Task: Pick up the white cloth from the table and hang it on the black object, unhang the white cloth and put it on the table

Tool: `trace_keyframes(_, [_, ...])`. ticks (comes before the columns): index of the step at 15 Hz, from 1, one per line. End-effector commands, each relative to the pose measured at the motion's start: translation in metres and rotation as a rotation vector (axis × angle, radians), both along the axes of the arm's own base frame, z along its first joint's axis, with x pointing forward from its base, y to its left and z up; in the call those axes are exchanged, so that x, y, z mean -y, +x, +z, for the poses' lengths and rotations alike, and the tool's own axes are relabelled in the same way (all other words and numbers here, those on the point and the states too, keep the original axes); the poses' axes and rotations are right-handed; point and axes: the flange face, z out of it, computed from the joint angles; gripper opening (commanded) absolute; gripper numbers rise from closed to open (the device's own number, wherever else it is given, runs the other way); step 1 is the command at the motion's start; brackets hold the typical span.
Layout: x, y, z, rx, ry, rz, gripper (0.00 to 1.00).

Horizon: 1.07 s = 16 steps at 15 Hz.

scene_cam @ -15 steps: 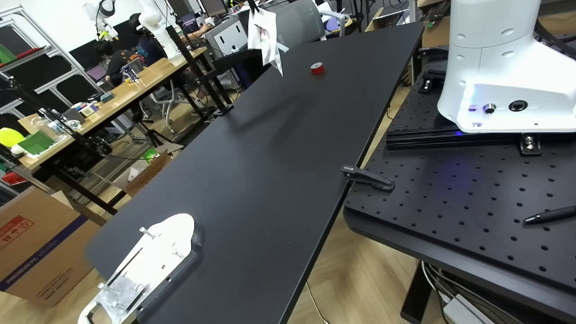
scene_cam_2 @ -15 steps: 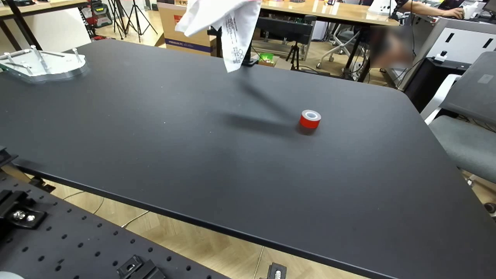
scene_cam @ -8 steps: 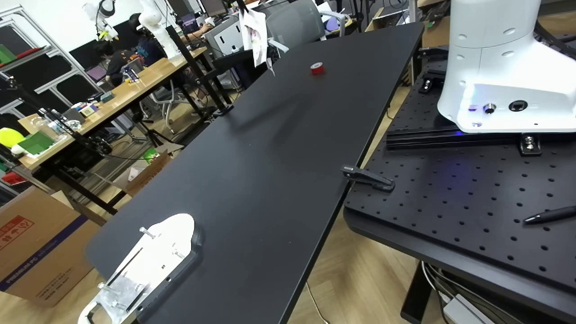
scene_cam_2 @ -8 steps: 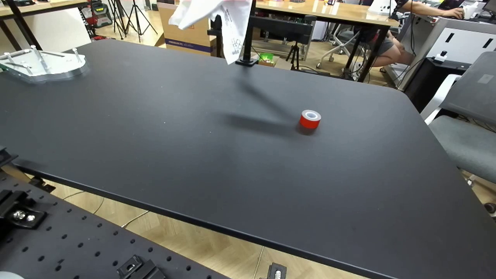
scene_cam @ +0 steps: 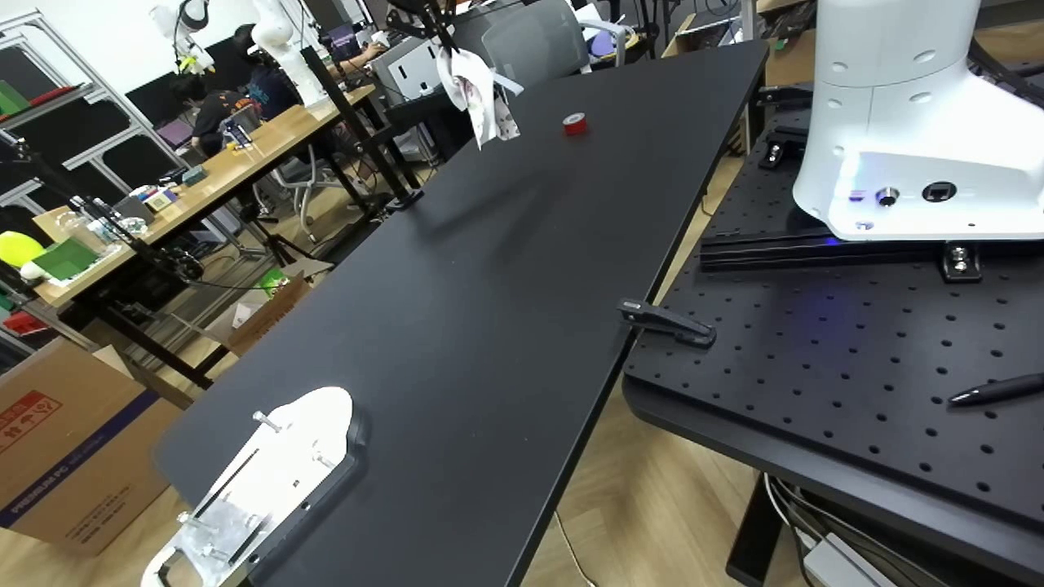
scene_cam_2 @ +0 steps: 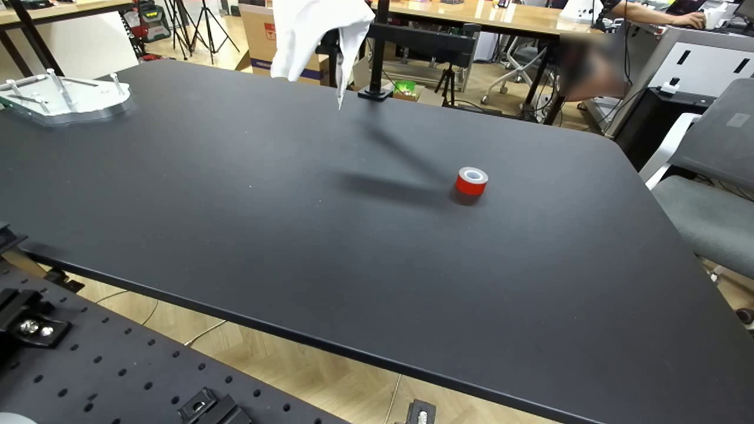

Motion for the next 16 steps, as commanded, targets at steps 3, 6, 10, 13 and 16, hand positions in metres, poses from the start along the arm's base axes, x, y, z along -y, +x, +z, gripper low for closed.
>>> trace_keyframes(3, [-0.005,0.013,-0.026,-0.067,0.000,0.024,0.01])
trace_keyframes(6, [-0.010,0.017,-0.033,-0.083,-0.002,0.039,0.01])
trace_keyframes(10, [-0.018,0.020,-0.037,-0.099,-0.003,0.064,0.09])
trace_keyframes(13, [-0.022,0.019,-0.032,-0.089,-0.002,0.078,0.41])
trace_keyframes(16, [-0.025,0.017,-0.022,-0.067,-0.018,0.082,0.61])
